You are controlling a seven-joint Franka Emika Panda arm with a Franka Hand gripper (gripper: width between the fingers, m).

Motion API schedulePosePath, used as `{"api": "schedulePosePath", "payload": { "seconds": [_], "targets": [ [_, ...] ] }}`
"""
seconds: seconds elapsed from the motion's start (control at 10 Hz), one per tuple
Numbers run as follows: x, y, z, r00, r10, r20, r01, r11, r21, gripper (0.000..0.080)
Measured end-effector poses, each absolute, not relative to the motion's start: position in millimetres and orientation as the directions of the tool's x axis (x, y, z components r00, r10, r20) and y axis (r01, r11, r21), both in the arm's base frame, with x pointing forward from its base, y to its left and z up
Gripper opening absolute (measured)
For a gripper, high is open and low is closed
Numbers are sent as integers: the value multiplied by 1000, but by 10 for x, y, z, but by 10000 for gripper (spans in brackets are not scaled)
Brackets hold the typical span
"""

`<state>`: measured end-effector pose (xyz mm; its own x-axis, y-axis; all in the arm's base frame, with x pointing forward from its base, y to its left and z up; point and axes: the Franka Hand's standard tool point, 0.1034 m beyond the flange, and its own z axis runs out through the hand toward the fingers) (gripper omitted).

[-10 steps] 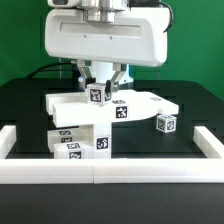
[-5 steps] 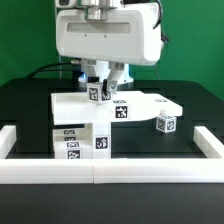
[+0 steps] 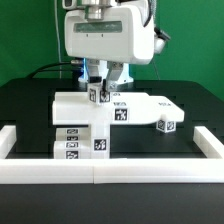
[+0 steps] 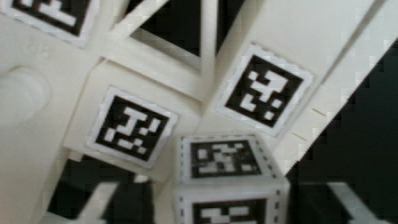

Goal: Assemble chair

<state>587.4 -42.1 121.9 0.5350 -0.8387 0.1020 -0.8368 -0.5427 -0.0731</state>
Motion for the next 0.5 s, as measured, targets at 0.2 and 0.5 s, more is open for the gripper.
{"api": "schedulePosePath", "payload": {
  "seconds": [0.2,0.5],
  "targets": [
    [5870,-395,1208,584,-804,108,-803,-592,-66,616],
    [5860,-378,1179,801,-580,148,-581,-813,-36,648]
  ]
}}
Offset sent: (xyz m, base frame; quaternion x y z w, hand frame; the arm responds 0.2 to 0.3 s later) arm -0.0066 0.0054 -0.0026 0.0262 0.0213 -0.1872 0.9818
